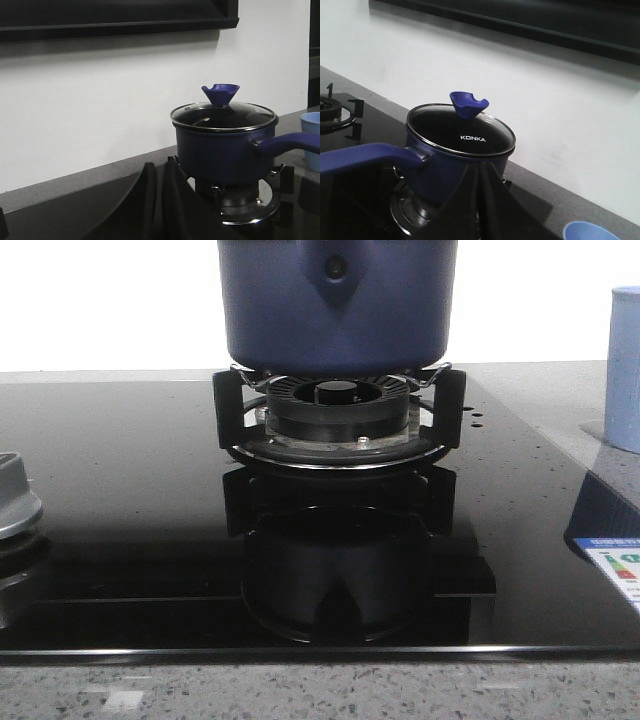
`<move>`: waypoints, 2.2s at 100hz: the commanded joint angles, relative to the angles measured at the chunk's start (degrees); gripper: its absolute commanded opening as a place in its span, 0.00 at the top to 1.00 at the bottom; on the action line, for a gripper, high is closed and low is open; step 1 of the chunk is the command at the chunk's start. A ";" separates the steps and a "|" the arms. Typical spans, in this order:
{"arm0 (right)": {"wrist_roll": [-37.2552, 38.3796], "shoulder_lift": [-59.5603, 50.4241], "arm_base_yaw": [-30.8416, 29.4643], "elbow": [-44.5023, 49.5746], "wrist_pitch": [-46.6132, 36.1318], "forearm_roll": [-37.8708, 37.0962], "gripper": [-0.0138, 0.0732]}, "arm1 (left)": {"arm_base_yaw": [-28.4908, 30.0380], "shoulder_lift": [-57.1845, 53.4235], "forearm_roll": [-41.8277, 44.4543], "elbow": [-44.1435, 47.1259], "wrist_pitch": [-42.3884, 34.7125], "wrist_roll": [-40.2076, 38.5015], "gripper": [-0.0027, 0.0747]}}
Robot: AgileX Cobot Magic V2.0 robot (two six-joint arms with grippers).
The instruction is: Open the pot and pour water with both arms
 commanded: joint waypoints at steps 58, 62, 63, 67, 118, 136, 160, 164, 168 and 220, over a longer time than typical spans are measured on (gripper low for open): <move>0.03 0.46 0.13 -1.33 2.32 -1.31 0.91 | 0.08 0.44 66.71 3.77 -16.39 -57.48 0.99; 0.03 0.46 0.13 -1.33 2.32 -1.31 0.91 | 0.08 0.44 72.11 6.04 -19.77 -62.56 0.99; 0.03 0.46 0.13 -1.33 2.32 -1.31 0.91 | 0.08 0.44 73.02 6.44 -20.35 -63.14 0.99; 0.03 0.46 0.13 -1.33 2.32 -1.31 0.91 | 0.08 0.44 75.86 8.90 -23.75 -65.22 0.99; 0.03 0.46 0.13 -1.33 2.32 -1.31 0.91 | 0.08 -8.40 72.11 23.09 -13.69 -65.87 0.99; 0.03 0.46 0.13 -1.33 2.19 -1.31 0.91 | 0.08 -8.60 72.11 23.09 -10.66 -65.87 0.99; 0.03 0.46 0.13 -1.33 2.13 -1.31 0.91 | 0.08 -8.60 72.11 23.09 -10.66 -65.87 0.99; 0.03 0.46 0.13 -1.33 2.13 -1.31 0.91 | 0.08 -8.60 72.11 23.09 -10.66 -65.87 0.99; 0.03 0.46 0.13 -1.33 2.13 -1.31 0.91 | 0.08 -8.60 72.11 23.09 -10.66 -65.87 0.99; -0.05 0.46 0.13 0.75 4.01 -1.31 0.91 | 0.08 -8.60 72.11 23.09 -10.66 -65.87 0.99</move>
